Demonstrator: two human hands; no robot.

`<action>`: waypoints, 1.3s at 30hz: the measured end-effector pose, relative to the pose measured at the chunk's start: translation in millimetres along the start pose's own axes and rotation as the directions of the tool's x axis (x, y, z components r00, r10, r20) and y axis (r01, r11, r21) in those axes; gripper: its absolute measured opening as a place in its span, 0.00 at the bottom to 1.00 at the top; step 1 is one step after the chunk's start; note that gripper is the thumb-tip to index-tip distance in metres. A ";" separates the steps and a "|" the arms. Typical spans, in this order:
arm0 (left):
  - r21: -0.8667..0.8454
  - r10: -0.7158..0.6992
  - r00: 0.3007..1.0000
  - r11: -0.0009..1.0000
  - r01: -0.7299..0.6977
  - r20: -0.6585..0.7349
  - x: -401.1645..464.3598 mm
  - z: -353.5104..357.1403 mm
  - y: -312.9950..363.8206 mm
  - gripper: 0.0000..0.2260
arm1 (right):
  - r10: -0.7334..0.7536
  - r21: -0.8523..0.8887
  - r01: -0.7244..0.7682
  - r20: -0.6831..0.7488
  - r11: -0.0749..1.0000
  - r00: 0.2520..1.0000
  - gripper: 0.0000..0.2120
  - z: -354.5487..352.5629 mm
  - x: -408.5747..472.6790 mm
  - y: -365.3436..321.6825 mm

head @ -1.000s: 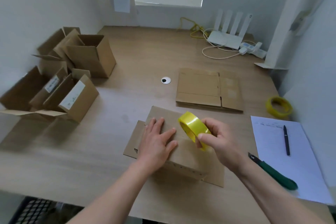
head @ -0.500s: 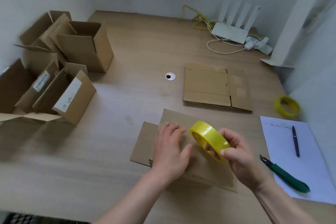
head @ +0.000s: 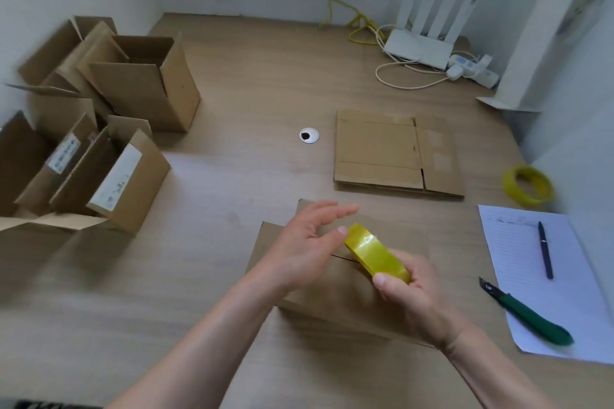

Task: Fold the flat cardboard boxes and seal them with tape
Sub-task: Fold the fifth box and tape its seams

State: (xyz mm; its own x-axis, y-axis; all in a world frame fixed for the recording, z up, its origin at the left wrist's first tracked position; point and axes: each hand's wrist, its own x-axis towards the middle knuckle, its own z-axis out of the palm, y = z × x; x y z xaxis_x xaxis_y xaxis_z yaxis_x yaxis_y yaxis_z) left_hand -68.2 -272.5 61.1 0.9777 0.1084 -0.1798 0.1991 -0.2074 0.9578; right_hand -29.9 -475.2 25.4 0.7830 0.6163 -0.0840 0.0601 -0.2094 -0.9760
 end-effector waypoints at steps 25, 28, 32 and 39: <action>0.378 0.506 0.862 0.804 -0.458 -0.032 2.7 10.8 5.7 0.05 | -0.009 -0.243 0.029 0.085 0.970 0.996 0.18 -6.0 12.5 -15.9; 0.518 0.626 0.775 0.693 -0.501 -0.088 -3.1 17.0 1.6 0.07 | -0.001 -0.245 0.020 0.076 0.969 0.997 0.19 -4.7 13.5 -17.2; 0.626 0.677 0.725 0.620 -0.472 -0.124 -11.1 21.9 1.2 0.08 | 0.020 -0.218 -0.009 0.049 0.976 0.999 0.19 -0.6 13.9 -19.6; 0.580 0.563 0.806 0.724 -0.373 -0.185 -18.6 14.3 -0.7 0.10 | 0.013 -0.284 -0.006 0.021 0.959 1.000 0.17 1.0 21.8 -21.2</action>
State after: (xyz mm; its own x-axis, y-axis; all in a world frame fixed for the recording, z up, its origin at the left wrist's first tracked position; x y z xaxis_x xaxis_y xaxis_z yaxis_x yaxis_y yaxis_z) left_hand -85.6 -288.3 60.6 0.8874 0.1506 0.4356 -0.1814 -0.7548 0.6304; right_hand -14.7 -456.5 44.0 0.7705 0.6295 -0.1006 0.2287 -0.4203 -0.8781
